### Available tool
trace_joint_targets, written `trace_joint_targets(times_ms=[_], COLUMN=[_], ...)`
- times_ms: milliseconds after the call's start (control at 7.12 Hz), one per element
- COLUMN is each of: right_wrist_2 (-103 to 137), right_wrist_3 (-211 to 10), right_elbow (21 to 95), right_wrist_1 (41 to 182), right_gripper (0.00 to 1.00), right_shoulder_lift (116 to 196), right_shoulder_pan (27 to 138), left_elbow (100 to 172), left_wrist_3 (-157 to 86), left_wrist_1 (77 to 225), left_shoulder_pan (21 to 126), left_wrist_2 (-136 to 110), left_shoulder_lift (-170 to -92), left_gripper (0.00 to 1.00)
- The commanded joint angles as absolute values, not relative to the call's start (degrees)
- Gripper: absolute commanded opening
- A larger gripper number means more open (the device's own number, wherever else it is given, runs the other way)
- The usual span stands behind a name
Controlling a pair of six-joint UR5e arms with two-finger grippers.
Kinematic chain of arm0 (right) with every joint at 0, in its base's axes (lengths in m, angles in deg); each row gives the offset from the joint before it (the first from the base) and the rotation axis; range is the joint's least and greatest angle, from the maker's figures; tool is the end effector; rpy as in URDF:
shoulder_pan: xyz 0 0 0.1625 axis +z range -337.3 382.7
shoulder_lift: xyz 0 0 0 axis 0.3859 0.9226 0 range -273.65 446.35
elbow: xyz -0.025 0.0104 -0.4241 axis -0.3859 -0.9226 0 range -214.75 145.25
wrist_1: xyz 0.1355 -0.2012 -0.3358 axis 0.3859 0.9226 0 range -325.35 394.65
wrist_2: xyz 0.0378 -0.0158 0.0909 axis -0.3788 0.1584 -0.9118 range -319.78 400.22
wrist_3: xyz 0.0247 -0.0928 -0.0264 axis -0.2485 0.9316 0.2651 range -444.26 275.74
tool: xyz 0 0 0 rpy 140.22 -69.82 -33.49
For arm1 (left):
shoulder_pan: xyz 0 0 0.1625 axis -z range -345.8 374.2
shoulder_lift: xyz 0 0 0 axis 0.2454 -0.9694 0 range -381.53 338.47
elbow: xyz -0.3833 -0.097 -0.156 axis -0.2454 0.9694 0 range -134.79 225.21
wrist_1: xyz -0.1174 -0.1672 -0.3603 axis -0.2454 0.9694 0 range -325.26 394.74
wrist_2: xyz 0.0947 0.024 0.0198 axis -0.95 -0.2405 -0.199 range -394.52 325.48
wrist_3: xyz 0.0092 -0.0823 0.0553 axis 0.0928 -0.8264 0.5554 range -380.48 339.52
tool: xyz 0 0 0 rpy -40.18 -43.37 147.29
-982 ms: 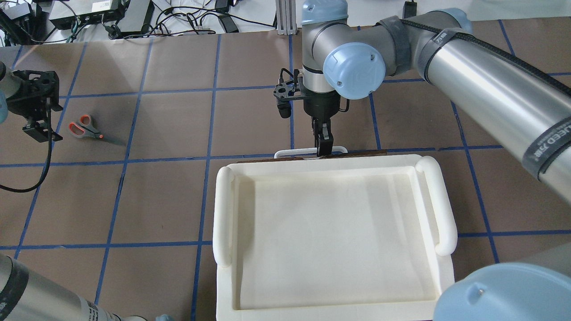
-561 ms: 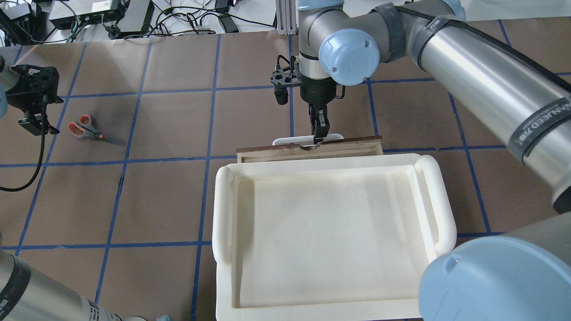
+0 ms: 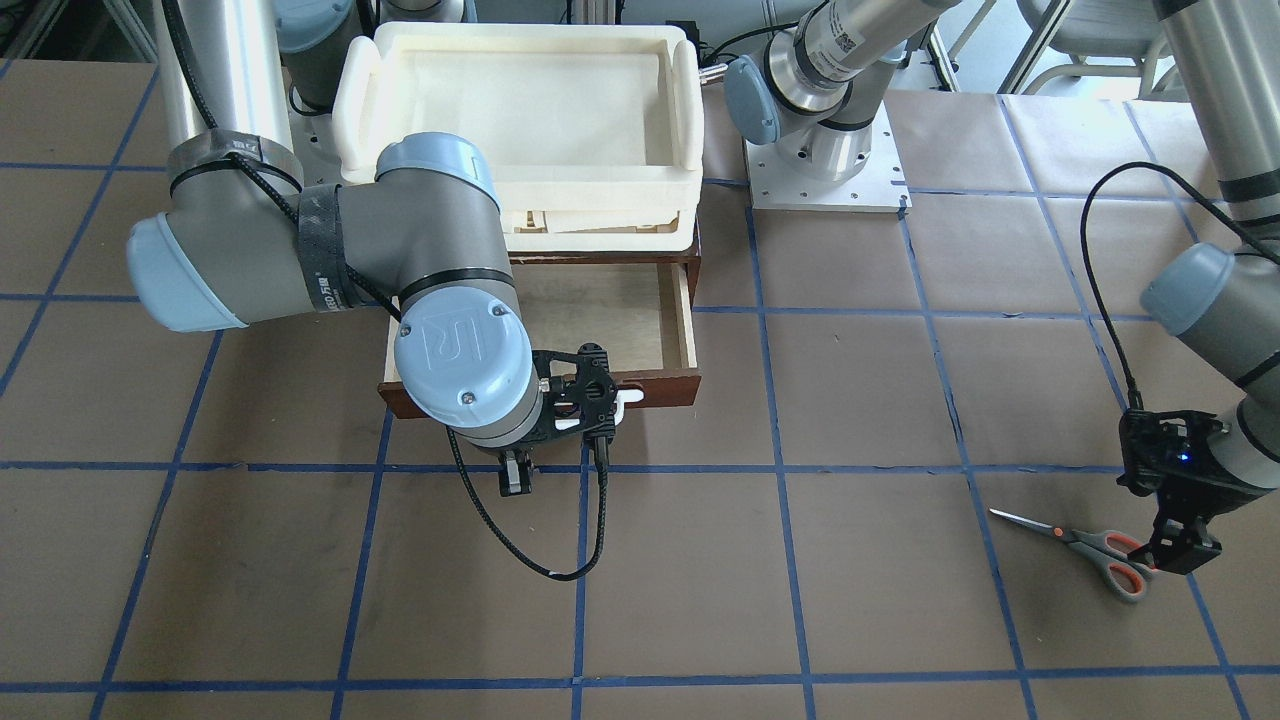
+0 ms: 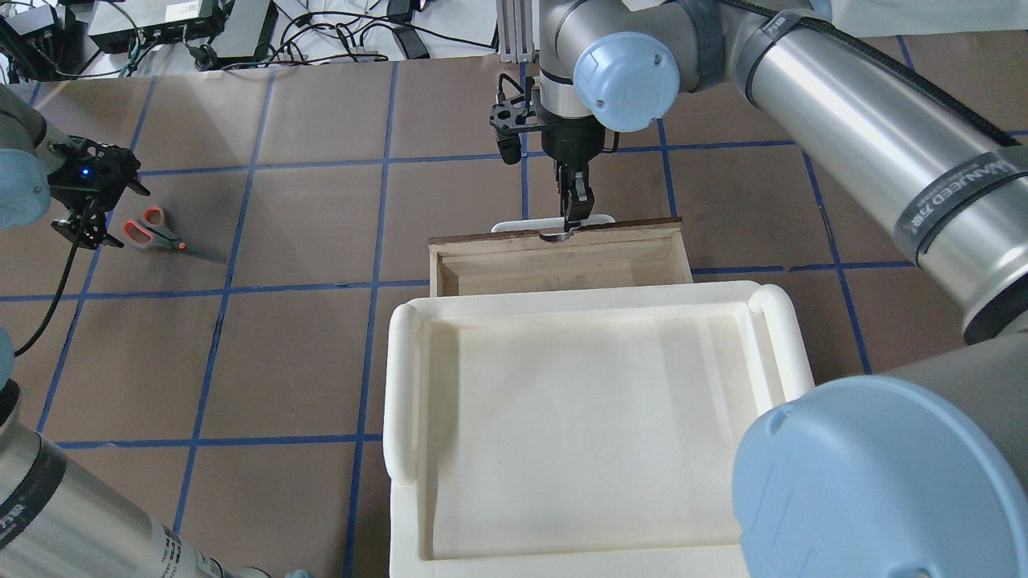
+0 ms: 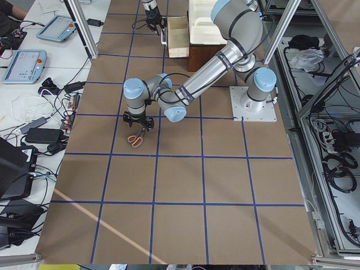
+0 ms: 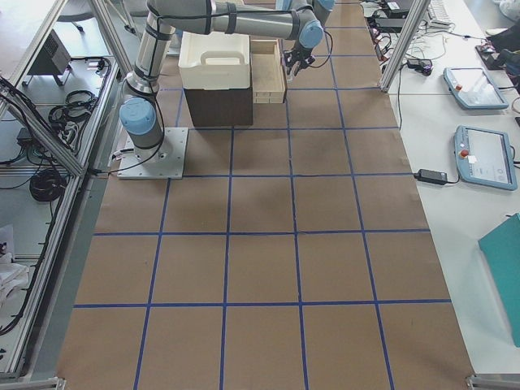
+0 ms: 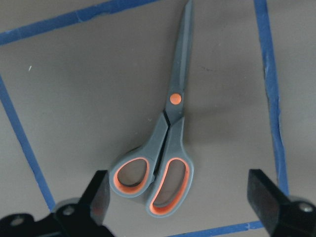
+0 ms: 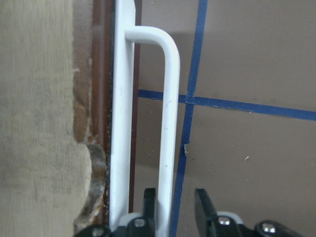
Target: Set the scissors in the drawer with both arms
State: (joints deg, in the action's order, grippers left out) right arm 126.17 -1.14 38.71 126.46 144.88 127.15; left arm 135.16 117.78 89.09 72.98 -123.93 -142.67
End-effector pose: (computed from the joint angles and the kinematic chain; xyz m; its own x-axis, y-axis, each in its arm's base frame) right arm 0.3044 -0.6189 0.3045 0.1250 -0.9642 -0.2337 -0.9921 -0.1187 -0.0410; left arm 0.2288 -0.6364 0.2324 0.2944 0.9538 -0.0606 0.9551 -0.2915 0.0524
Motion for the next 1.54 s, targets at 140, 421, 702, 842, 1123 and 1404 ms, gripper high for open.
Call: trace_joint_targets(times_ms=[140, 421, 702, 842, 1123, 1404], right_wrist_2=[125.4, 125.1, 124.9, 124.9, 124.8, 125.1], right_wrist_3=[-0.5, -0.6, -0.4, -0.3, -1.3, -7.3], right_elbow=[37.4, 34.5, 34.3, 34.3, 34.3, 34.4], right_wrist_1=[129.7, 129.7, 130.7, 131.0, 131.0, 130.9], right_gripper=[0.37, 0.37, 0.38, 0.38, 0.72, 1.0], right_shoulder_lift=[143.6, 141.6, 141.1, 141.1, 141.5, 145.0], right_shoulder_pan=[125.7, 125.7, 125.7, 125.7, 125.4, 124.0], left_elbow=[135.2, 135.2, 135.2, 135.2, 135.7, 136.1], left_wrist_3=[126.1, 125.9, 125.9, 125.9, 125.9, 125.7], left_wrist_1=[84.7, 84.9, 85.2, 85.3, 85.3, 85.3], left_shoulder_pan=[73.1, 73.1, 73.1, 73.1, 73.1, 73.2], left_wrist_2=[-123.7, -123.2, -121.4, -121.5, -121.4, -121.4], left_shoulder_lift=[-147.9, -148.5, -148.9, -148.9, -148.6, -147.9], left_gripper=[0.91, 0.9, 0.7, 0.5, 0.11, 0.05])
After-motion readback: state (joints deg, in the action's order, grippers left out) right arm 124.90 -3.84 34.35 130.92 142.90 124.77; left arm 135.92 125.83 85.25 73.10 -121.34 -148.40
